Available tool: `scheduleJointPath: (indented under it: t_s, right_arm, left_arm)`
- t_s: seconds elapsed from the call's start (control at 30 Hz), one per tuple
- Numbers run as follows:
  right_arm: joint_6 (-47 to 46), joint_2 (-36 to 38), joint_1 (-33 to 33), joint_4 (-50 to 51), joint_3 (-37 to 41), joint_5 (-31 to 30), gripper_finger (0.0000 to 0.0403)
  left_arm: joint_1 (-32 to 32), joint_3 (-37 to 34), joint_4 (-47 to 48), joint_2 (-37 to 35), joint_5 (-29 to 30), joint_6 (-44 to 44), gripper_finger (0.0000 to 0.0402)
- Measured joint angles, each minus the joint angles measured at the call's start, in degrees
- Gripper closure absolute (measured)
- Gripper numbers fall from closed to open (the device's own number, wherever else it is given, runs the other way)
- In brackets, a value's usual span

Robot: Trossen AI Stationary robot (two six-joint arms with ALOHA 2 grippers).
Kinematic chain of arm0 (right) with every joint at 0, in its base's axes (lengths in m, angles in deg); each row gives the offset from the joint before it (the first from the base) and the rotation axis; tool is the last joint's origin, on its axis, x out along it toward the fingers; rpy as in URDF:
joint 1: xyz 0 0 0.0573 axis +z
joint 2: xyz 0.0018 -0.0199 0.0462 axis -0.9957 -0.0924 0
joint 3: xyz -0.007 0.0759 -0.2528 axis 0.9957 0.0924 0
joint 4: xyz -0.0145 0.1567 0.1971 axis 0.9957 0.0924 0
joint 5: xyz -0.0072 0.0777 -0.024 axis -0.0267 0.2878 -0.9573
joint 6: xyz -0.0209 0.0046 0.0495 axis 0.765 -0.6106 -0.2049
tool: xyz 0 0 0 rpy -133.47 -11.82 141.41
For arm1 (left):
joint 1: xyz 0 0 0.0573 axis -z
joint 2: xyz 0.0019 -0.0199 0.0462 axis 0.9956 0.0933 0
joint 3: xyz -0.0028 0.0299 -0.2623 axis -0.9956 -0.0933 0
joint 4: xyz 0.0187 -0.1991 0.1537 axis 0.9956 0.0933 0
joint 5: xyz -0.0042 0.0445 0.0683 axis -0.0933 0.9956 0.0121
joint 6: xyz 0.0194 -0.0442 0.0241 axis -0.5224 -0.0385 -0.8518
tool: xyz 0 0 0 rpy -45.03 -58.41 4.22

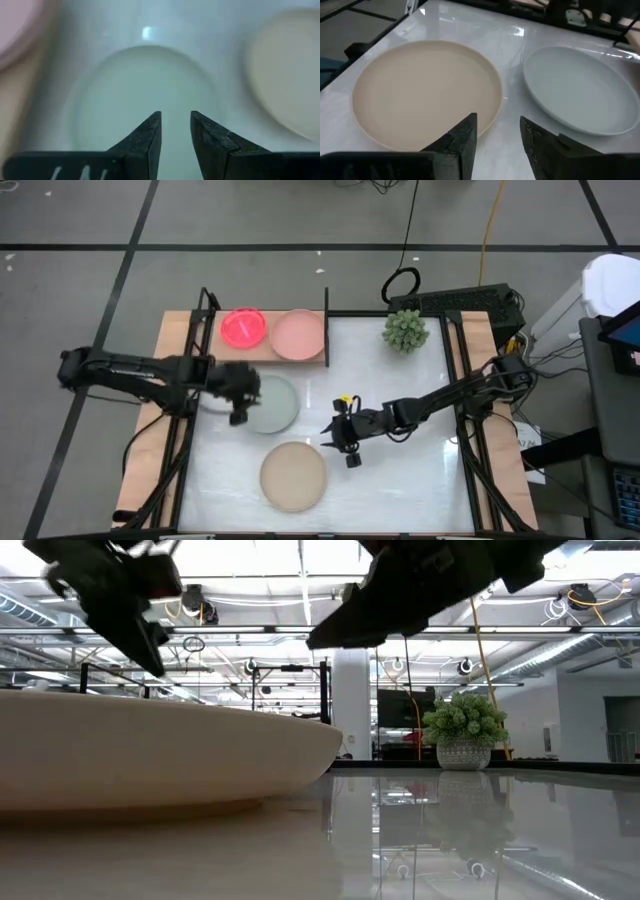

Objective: Place and stack plates onto a shelf
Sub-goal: Stack the gray plate on top of the brown plate on the shelf

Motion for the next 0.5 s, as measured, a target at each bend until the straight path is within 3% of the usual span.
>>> scheduleJointPath:
  t_s: [0.2,0.33,0.5]
  right_arm:
    - [-0.99,-0.81,-0.05,-0.46,0.00,0.01,0.0273]
    - [-1.01,-0.79,-0.03,-0.47,-0.02,0.04,0.0273]
    - [-1.01,-0.77,-0.03,-0.28,-0.04,1.50,0.0273]
  left_arm:
    - [14.79,0.00,-1.87,0.88,2.95,5.24,0.0274]
    - [21.44,0.00,-1.02,2.59,8.10,11.16,0.0218]
    - [27.39,-0.02,-0.67,6.42,13.70,12.27,0.0145]
